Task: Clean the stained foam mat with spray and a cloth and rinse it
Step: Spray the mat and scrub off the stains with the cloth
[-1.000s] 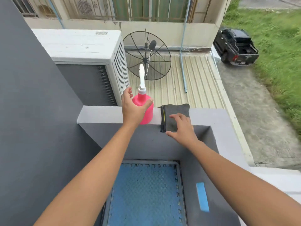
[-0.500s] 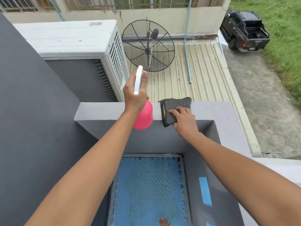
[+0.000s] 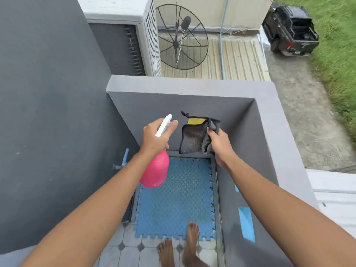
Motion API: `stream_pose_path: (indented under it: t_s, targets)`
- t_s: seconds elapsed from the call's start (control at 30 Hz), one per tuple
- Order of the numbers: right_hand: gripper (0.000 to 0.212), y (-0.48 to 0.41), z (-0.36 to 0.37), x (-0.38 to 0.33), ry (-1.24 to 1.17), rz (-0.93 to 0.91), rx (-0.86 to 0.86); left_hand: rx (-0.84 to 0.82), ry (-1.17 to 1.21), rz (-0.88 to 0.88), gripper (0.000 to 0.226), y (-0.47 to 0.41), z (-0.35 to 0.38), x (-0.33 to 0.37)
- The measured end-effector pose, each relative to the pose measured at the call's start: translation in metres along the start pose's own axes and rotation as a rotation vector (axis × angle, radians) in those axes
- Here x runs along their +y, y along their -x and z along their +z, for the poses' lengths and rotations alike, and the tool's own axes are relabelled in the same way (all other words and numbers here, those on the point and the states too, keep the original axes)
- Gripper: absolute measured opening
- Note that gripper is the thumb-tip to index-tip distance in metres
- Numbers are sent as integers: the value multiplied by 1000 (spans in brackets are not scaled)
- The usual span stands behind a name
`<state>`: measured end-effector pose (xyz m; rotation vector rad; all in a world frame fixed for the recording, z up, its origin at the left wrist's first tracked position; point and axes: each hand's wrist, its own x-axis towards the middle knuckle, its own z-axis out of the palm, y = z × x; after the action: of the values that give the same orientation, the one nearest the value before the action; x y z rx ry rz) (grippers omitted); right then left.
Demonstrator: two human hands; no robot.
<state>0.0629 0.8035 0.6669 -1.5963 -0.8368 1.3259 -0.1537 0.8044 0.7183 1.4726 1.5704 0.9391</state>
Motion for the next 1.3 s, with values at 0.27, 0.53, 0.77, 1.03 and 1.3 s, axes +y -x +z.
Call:
stream_pose_path:
  t_s: [0.27, 0.53, 0.77, 1.03, 1.3]
  targets:
    - [27, 42, -2, 161, -34, 192, 66, -98, -91, -208, 25, 102, 14, -167]
    - [28, 10, -7, 417, 5, 316, 144, -107, -173, -446, 32, 177, 91, -434]
    - [24, -80, 28, 567, 133, 226, 89, -137, -229, -512, 58, 192, 140, -637]
    - [14, -178, 50, 635, 229, 61, 17, -248, -418, -423, 56, 167, 160, -731]
    - [17, -219, 69, 651, 358, -39, -32, -191, -501, -320, 63, 147, 182, -771]
